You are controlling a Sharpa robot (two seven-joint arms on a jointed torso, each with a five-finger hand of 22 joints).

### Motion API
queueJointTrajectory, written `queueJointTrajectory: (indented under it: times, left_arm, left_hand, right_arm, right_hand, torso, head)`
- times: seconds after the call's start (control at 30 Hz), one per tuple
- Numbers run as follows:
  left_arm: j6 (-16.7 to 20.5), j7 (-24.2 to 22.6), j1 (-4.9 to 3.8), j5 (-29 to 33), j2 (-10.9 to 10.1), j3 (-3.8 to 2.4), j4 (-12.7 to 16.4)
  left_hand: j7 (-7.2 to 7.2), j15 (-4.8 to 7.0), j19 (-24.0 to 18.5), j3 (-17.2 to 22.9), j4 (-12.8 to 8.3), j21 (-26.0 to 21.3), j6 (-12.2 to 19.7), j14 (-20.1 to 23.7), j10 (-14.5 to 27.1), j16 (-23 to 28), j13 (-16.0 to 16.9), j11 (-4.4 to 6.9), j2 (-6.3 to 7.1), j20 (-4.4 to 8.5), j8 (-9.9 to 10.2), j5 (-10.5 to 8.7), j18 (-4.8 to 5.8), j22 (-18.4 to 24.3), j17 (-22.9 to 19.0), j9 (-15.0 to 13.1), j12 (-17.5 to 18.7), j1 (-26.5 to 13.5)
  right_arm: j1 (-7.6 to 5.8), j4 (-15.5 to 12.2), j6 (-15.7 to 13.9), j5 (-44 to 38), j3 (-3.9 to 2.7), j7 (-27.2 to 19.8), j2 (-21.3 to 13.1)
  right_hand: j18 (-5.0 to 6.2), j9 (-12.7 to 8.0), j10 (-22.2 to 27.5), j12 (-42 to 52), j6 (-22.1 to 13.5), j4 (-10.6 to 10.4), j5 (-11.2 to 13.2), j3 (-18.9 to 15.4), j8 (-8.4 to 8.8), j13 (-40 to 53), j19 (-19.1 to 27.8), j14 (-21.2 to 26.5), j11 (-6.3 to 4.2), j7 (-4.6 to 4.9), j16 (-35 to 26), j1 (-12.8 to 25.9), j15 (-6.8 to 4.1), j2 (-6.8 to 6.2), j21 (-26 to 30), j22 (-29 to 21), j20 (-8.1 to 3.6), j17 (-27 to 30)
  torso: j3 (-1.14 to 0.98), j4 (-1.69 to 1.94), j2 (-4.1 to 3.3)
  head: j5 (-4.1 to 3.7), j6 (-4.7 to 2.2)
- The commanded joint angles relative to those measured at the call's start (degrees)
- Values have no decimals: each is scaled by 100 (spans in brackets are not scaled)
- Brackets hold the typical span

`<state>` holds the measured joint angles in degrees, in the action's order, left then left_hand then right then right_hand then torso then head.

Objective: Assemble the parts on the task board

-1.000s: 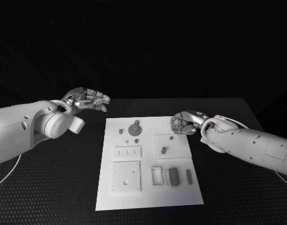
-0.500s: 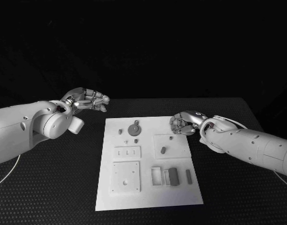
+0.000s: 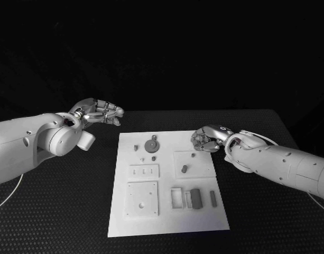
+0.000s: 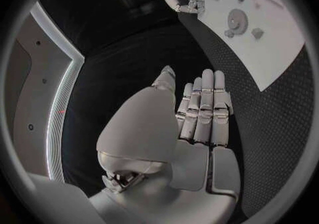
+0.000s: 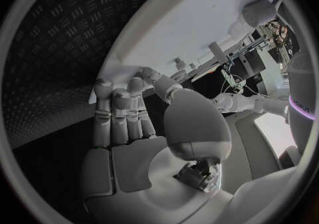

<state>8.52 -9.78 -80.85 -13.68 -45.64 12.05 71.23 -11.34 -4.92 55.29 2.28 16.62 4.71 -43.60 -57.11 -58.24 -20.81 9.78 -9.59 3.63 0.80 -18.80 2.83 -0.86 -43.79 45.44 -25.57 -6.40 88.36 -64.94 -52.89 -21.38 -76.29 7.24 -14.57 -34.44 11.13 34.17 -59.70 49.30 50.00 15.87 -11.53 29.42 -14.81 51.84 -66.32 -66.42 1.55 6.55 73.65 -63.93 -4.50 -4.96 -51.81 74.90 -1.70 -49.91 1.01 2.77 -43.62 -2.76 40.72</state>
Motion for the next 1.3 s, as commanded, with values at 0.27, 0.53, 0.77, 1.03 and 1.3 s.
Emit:
queueJointTrajectory:
  times: [0.27, 0.53, 0.77, 1.03, 1.3]
  left_arm:
    - [-73, -27, -5, -20, -22, -5, 38]
    - [-71, -28, -5, -25, -29, -8, 47]
    - [-84, -20, -5, -41, -32, -8, 46]
    - [-99, -15, -6, -49, -31, -8, 49]
    - [-109, 11, -6, -60, -34, -8, 48]
  left_hand:
    - [-51, 1, 48, -8, 6, -28, 21, -53, -27, 25, 6, -28, 5, 2, 30, 6, -13, -10, 10, -10, 32, -52]
    - [-49, 1, 48, -8, 6, -29, 20, -54, -29, 27, 7, -27, 6, 2, 29, 6, -13, -10, 12, -10, 31, -50]
    - [-46, 2, 49, -5, 4, -30, 15, -56, -34, 29, 9, -24, 5, 3, 26, 6, -14, -12, 15, -12, 29, -43]
    - [-40, 3, 51, -1, 4, -32, 7, -58, -46, 32, 13, -20, 2, 3, 21, 6, -14, -13, 19, -15, 24, -34]
    - [-37, 3, 51, 1, 3, -33, 2, -59, -52, 34, 15, -17, 2, 4, 19, 6, -14, -15, 21, -17, 22, -25]
  right_arm:
    - [9, 60, 57, -27, 3, 39, -16]
    - [9, 49, 71, 41, 3, 12, -4]
    - [9, 25, 78, 111, 3, 3, -9]
    - [9, 24, 163, 234, 3, 20, -7]
    - [9, 0, 123, 399, 3, 2, -16]
  right_hand:
    - [387, 11, 34, 38, 138, -54, -18, 7, -34, -13, -34, -39, 2, 144, 30, 59, -14, 26, -39, 115, -22, 8]
    - [387, 15, 30, 47, 171, -82, -19, 26, -42, -21, -37, -41, -7, 134, 37, 83, -23, 66, -43, 115, -25, 10]
    - [387, 38, -8, 78, 287, -93, -17, 48, -87, -30, -64, -66, -44, 95, 72, 100, -57, 117, -78, 122, -44, 1]
    - [387, 71, -25, 94, 415, -97, -16, 59, -140, -44, -69, -74, -82, 52, 97, 133, -93, 167, -106, 125, -57, -6]
    - [387, 132, -24, 103, 558, -99, -16, 62, -211, -59, -54, -66, -123, 5, 113, 173, -131, 206, -127, 124, -62, -12]
  torso:
    - [7, 2, 1]
    - [5, 4, -3]
    - [7, 4, 2]
    - [9, -1, 6]
    - [9, 3, 5]
  head:
    - [7, 16]
    - [-9, 39]
    - [-6, 53]
    - [-19, 67]
    - [-20, 62]
